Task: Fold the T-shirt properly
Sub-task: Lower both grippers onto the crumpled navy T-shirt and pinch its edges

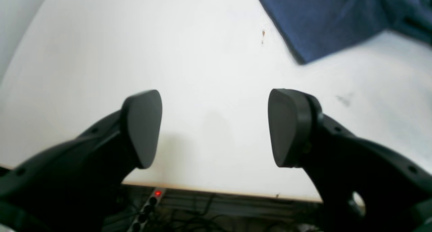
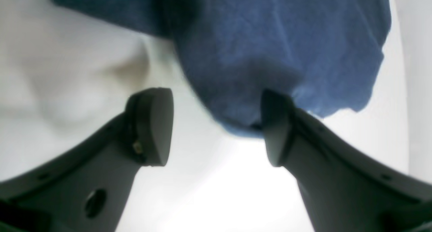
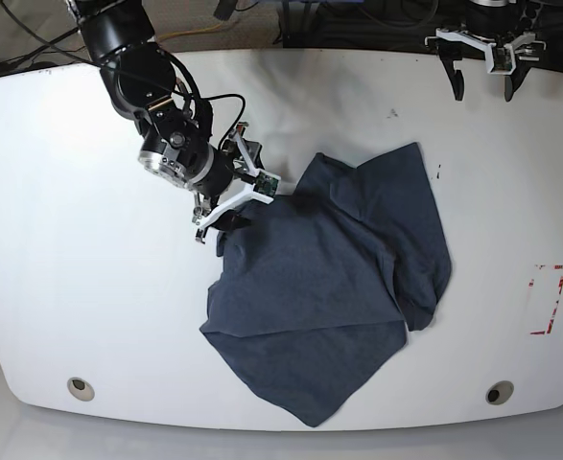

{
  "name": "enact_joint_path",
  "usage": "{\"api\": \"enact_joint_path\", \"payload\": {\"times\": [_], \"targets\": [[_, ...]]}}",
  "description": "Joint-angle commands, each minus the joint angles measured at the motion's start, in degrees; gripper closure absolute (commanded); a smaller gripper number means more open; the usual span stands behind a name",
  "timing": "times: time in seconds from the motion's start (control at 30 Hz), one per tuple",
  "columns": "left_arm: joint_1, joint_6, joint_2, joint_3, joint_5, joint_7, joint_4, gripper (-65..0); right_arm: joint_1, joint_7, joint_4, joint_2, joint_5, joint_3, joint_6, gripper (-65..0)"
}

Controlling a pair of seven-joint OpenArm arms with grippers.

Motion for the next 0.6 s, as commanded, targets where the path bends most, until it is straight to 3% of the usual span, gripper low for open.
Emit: {"api": "enact_joint_path", "payload": {"times": [0.0, 0.17, 0.37, 0.57], "targets": [[0.76, 0.26, -0.24, -0.17, 0.86, -1.37, 0.92, -45.8, 2.36, 0.92, -1.32, 0.59, 0.19, -0.66, -0.61, -38.5], [0.58, 0.26, -0.24, -0.17, 0.86, -1.37, 0.92, -45.8, 4.99, 4.0, -6.5, 0.68, -0.25, -2.07, -0.96, -38.5], [-1.35, 0.17, -0.24, -0.26, 1.21, -1.37, 0.83, -45.8, 5.52, 9.53, -12.13, 0.24, -8.87, -2.07, -0.96, -38.5], [-1.62, 0.17, -0.24, -0.26, 1.21, -1.37, 0.83, -45.8, 6.84, 12.44, -16.61, -0.99, -9.92, -1.81, -1.05, -38.4]]}}
